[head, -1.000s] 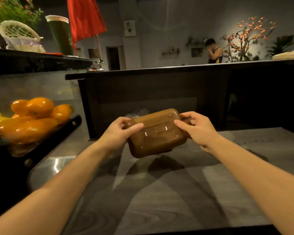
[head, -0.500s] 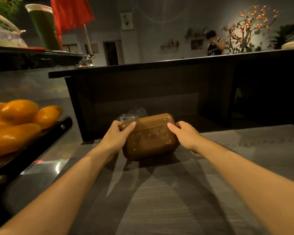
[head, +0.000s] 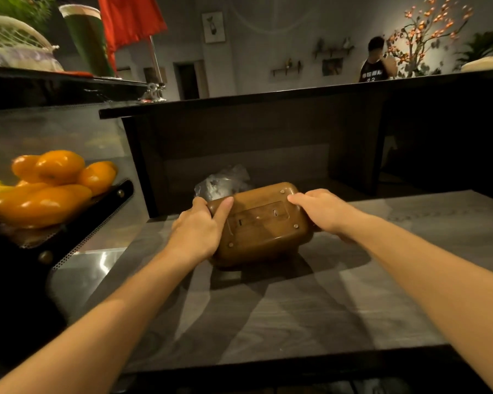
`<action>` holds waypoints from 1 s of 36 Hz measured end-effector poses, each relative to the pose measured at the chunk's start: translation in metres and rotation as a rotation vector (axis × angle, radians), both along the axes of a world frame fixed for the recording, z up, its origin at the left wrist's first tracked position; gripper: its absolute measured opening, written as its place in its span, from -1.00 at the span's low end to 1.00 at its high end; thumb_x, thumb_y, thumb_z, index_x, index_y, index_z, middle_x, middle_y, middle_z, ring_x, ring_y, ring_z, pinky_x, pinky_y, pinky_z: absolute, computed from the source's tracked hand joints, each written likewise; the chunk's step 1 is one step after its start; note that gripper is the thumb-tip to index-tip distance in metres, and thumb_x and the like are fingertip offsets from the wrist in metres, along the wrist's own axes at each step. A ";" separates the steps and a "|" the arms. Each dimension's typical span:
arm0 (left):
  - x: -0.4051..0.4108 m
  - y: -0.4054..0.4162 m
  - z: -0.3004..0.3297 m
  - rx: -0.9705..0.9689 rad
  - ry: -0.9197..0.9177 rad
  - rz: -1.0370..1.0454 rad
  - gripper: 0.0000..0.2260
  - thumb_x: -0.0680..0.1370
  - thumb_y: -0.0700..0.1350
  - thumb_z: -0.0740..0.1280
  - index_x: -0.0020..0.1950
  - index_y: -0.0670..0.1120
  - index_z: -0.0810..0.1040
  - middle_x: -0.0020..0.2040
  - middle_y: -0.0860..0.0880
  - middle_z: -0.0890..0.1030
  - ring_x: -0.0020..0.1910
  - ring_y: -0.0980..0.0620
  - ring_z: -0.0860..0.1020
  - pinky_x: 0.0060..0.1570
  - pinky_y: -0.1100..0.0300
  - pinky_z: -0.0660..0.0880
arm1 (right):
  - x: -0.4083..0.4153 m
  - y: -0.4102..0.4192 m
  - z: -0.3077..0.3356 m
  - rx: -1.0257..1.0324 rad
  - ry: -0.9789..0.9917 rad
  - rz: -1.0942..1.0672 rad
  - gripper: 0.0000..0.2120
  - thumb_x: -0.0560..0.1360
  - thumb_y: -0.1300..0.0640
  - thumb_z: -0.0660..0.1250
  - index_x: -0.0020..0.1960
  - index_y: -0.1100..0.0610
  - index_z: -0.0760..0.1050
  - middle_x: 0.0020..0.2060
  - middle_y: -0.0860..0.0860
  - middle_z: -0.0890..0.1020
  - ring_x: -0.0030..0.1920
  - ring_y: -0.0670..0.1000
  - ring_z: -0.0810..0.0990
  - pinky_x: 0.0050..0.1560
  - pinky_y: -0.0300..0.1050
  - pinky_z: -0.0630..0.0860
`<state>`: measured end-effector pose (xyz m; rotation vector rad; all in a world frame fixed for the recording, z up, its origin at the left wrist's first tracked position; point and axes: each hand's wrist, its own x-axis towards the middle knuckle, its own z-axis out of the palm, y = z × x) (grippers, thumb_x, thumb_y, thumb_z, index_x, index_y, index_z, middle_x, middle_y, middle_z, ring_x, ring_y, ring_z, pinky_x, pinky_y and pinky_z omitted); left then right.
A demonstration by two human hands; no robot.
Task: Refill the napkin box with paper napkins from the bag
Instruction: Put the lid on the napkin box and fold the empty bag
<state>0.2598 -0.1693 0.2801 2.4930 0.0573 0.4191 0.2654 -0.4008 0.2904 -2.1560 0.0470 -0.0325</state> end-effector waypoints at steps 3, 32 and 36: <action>-0.009 -0.005 0.006 0.126 -0.056 0.040 -0.34 0.60 0.40 -0.01 0.30 -0.13 0.44 0.09 -0.16 0.61 0.10 -0.21 0.57 0.19 -0.11 0.51 | -0.010 -0.003 0.005 0.002 0.012 0.004 -0.54 0.68 -0.18 0.10 0.16 0.15 0.58 0.04 0.16 0.67 0.04 0.11 0.65 0.27 0.06 0.52; 0.045 0.016 0.024 -0.009 0.218 -0.064 -0.45 0.57 0.37 0.19 -0.10 -0.09 0.65 -0.13 -0.08 0.68 -0.09 -0.06 0.64 0.11 -0.01 0.56 | 0.008 0.002 -0.002 -0.334 -0.012 0.311 -0.01 0.33 -0.51 0.33 0.60 -0.11 0.10 0.48 -0.07 0.23 0.44 0.07 0.33 0.44 0.14 0.37; 0.049 0.017 0.024 -0.013 0.211 -0.037 -0.40 0.54 0.40 0.22 -0.13 -0.13 0.68 -0.16 -0.09 0.69 -0.10 -0.07 0.65 0.11 -0.02 0.57 | 0.008 -0.003 -0.005 -0.479 -0.068 0.476 0.22 0.20 -0.27 0.64 0.62 -0.17 -0.06 0.56 -0.16 0.07 0.55 0.02 0.15 0.54 0.08 0.25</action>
